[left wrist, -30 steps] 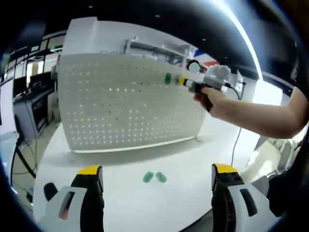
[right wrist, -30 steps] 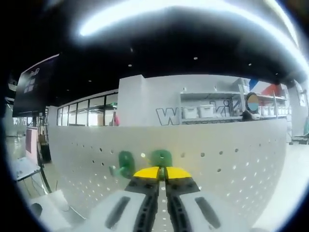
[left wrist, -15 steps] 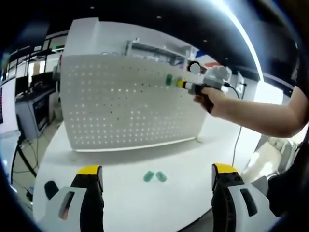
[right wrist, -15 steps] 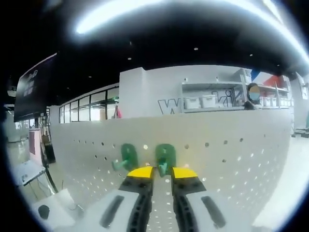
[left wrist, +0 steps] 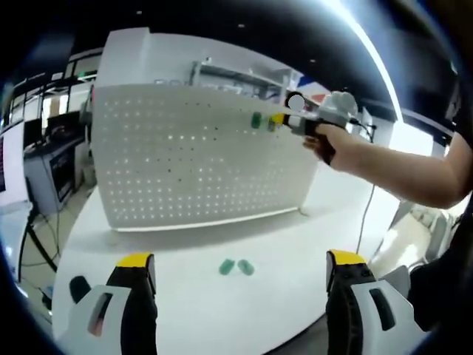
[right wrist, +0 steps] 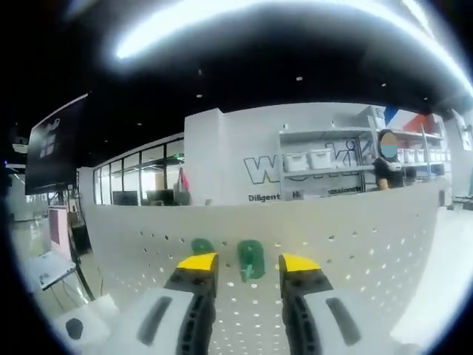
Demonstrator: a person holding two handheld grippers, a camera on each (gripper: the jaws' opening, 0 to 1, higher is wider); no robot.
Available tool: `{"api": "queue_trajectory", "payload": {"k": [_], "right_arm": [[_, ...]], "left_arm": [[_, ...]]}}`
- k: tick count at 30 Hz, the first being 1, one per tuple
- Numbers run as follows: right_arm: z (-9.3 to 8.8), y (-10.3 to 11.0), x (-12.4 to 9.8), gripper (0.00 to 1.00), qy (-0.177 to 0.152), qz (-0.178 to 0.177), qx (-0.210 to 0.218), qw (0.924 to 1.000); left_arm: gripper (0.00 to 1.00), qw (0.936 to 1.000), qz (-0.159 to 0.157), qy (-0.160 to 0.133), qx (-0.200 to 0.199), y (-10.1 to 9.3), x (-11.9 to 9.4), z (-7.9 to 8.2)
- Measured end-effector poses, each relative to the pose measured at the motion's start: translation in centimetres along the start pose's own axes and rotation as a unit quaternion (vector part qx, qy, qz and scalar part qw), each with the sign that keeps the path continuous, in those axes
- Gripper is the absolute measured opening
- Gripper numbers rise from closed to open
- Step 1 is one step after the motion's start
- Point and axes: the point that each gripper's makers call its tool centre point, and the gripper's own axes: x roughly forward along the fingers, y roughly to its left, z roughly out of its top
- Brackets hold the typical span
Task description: Insert the hook assembly into the mounting plate slot until the hook locks in place.
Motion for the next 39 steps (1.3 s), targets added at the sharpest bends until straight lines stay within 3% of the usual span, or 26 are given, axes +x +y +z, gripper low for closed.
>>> {"api": "queue_trajectory", "payload": {"k": [7,9,18,26,29,32,39], "right_arm": [[-0.3,-1.0,-2.4,0.37,0.008,0.013,-0.003,0.9999],[-0.6,-1.1,-3.2,0.38,0.005,0.021,0.043,0.9988],[-3.2,-2.6,-6.5,0.41,0.037,0.014,0.027,0.9989],[-6.6,-2.4,-8.8,0.47,0.092,0.058,-0.057,0.9925],[-7.6,-2.3,-9.9,0.45,0.108,0.072,-0.105,0.986],[-8.4,-2.6,-11.0,0.46,0.117,0.072,-0.081,0.9872],[-11.1,-2.6,-13.7,0.5,0.148,0.076,-0.078,0.9831]], "left_arm": [[0.98,1.0,-0.006,0.0,0.007,-0.4,0.2,0.4],[0.99,1.0,-0.007,0.0,0.007,-0.5,0.2,0.3],[0.99,0.9999,-0.008,0.007,0.009,-0.7,0.0,-0.2],[0.98,0.9998,0.002,0.012,0.013,-0.1,-0.6,-0.2],[0.99,0.9999,0.005,0.011,0.009,0.3,-0.8,-0.2],[0.99,0.9999,0.007,0.014,0.003,0.3,-0.8,-0.5],[1.0,0.9998,0.007,0.019,0.0,0.2,-0.8,-1.0]]}}
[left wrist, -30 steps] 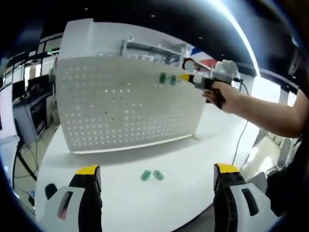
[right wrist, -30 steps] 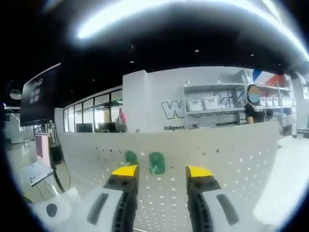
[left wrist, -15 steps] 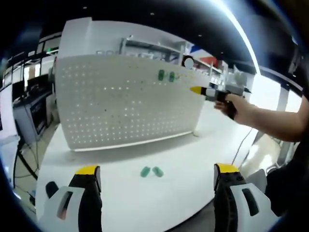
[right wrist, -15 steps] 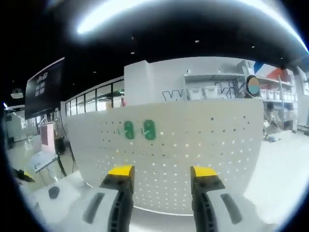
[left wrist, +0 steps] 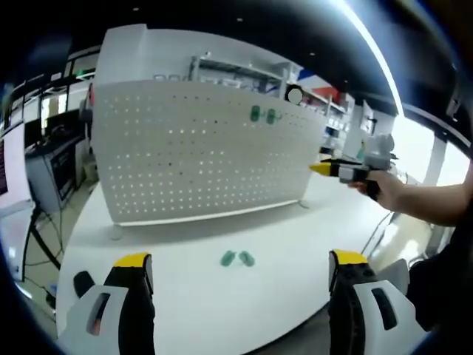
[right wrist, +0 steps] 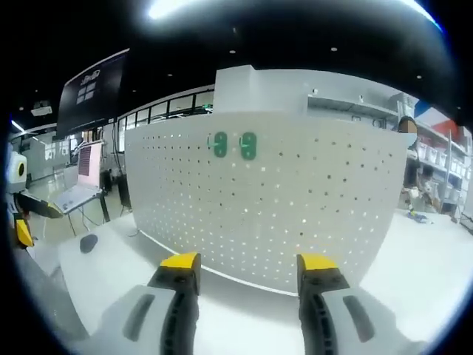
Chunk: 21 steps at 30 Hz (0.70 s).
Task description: Insert the hook assembly into the mounting plate slot until the hook locks in place.
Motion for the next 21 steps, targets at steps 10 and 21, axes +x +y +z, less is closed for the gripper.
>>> {"api": "queue_trajectory", "payload": {"k": [10,21], "right_arm": [[-5.0,1.4,-2.0,0.56,0.053,0.015,0.004,0.9985],[-8.0,3.4,-3.4,0.59,0.08,0.035,0.018,0.996]], "left_arm": [[1.0,0.9999,0.001,0.012,-0.005,0.0,-0.4,-1.2],[1.0,0.9995,0.0,0.03,-0.008,0.1,-0.8,-2.9]]}}
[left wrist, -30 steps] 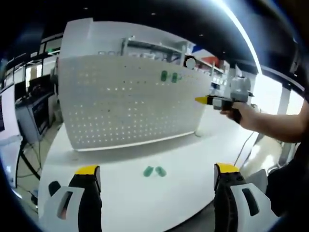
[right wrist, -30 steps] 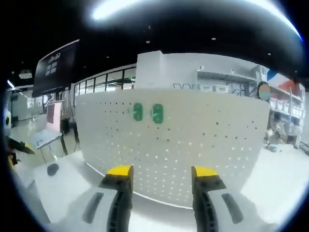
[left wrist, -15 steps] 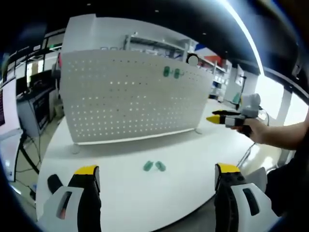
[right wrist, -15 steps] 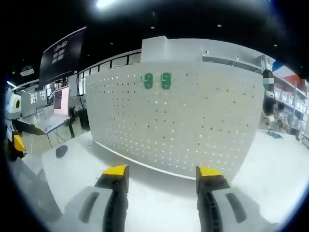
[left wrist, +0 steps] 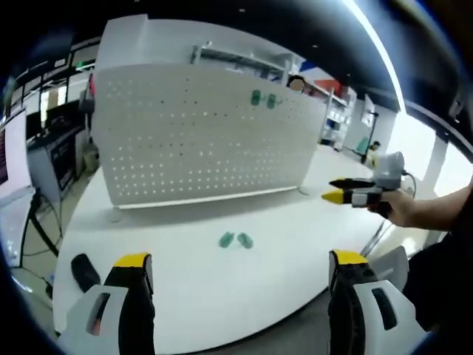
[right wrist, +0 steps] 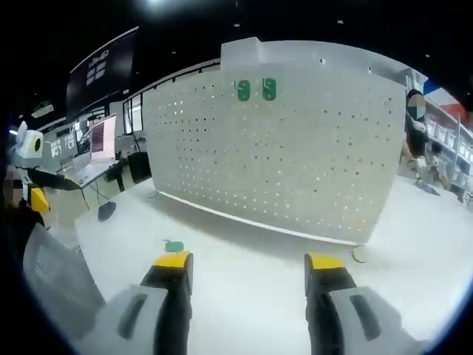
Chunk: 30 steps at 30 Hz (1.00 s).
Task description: Insert the hook assembly into the mounting plate slot until the hook locks in place.
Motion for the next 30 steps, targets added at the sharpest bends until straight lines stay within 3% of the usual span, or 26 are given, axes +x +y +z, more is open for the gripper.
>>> {"api": "queue_trajectory", "payload": {"k": [7,30], "right_arm": [[-2.1,2.5,-0.6,0.6,0.023,0.031,-0.012,0.9992],[-6.6,5.5,-3.1,0.67,0.078,0.076,-0.008,0.9941]], "left_arm": [[1.0,0.9999,-0.004,0.012,0.002,-0.1,0.0,-0.8],[0.99,0.9993,-0.003,0.034,-0.013,0.1,0.3,-2.4]]}}
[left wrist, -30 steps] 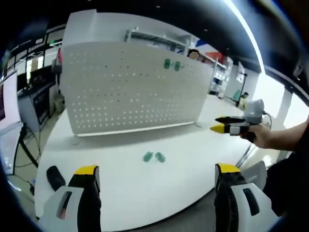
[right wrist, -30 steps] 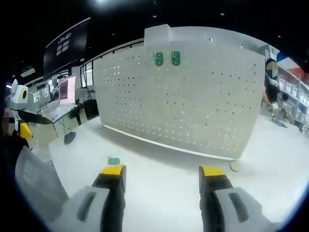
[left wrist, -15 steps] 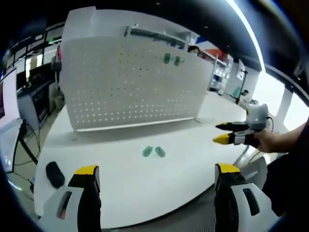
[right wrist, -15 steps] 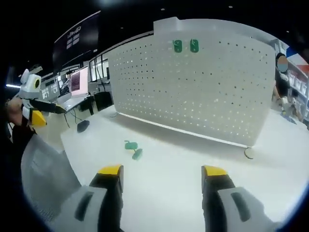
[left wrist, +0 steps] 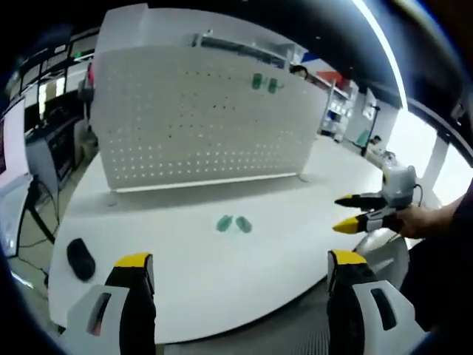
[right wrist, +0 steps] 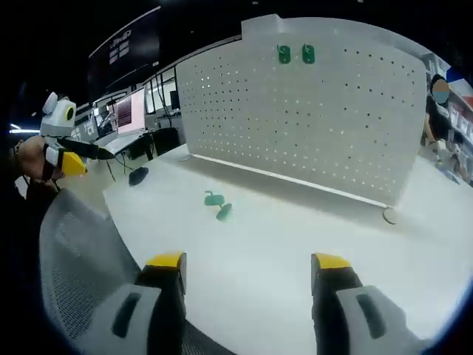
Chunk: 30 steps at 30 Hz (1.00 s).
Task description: Insert the hook assembly into the mounting plate slot until the hook locks in place.
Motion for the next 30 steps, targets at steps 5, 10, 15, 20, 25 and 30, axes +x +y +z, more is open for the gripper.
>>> {"api": "queue_trajectory", "payload": {"k": [5,10,15,20,25,30], "right_arm": [[-1.2,0.1,0.1,0.7,0.019,0.0,0.034,0.9993],[-2.2,1.1,0.3,0.66,0.036,0.019,0.031,0.9987],[-2.6,2.4,0.8,0.66,0.051,0.039,0.018,0.9978],[-1.7,3.3,1.8,0.63,0.049,0.067,0.007,0.9966],[-0.5,4.6,3.5,0.55,0.048,0.105,-0.015,0.9932],[0.9,6.1,5.7,0.51,0.05,0.145,-0.059,0.9864]], "left_arm": [[0.99,1.0,-0.002,0.005,-0.002,0.0,0.2,-0.2],[0.97,1.0,-0.003,0.004,-0.009,0.0,0.4,-0.2],[0.97,0.9998,-0.009,0.01,-0.013,-0.5,0.9,-0.6],[0.97,0.9996,-0.015,0.011,-0.019,-0.8,1.1,-0.8],[0.97,0.9995,-0.019,0.01,-0.023,-1.1,1.4,-0.6],[0.97,0.9995,-0.019,0.009,-0.025,-1.0,1.3,-0.6]]}}
